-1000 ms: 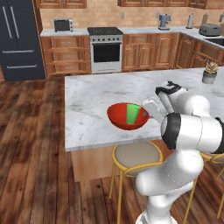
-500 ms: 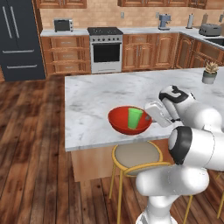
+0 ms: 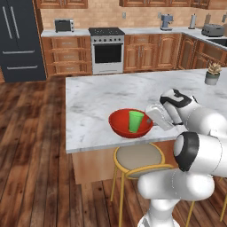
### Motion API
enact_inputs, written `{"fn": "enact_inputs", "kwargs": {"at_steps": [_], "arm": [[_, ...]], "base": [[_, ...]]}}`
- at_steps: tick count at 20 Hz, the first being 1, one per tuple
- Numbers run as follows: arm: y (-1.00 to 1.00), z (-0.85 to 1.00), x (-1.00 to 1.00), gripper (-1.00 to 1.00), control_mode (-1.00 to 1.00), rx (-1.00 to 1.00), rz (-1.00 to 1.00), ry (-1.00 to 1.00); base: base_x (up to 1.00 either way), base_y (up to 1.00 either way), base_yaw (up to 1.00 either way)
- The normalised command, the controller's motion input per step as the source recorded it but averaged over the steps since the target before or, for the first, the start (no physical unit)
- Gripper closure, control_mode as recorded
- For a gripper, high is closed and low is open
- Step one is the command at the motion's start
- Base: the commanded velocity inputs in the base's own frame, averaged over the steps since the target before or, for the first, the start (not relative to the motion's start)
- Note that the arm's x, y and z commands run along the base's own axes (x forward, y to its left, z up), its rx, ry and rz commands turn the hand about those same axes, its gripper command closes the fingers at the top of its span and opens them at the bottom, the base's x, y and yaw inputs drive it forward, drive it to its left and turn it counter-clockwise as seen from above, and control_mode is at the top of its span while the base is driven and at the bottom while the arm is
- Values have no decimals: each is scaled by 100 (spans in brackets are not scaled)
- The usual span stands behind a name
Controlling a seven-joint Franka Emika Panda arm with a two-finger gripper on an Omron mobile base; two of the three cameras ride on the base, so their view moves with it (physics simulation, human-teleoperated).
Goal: Place the cup inside the bowl on the dining table and move the bowl to any counter.
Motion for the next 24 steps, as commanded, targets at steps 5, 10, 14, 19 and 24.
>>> {"fn": "enact_inputs", "kwargs": {"at_steps": [5, 10, 14, 19, 24], "arm": [[0, 0, 0, 100, -100, 0, 0, 0], [0, 0, 0, 100, -100, 0, 0, 0], [0, 0, 0, 100, -100, 0, 0, 0], [0, 0, 0, 100, 100, 0, 0, 0], [0, 0, 0, 100, 100, 0, 0, 0]], "base": [[0, 0, 0], [0, 0, 0], [0, 0, 0], [0, 0, 0], [-66, 0, 0]]}}
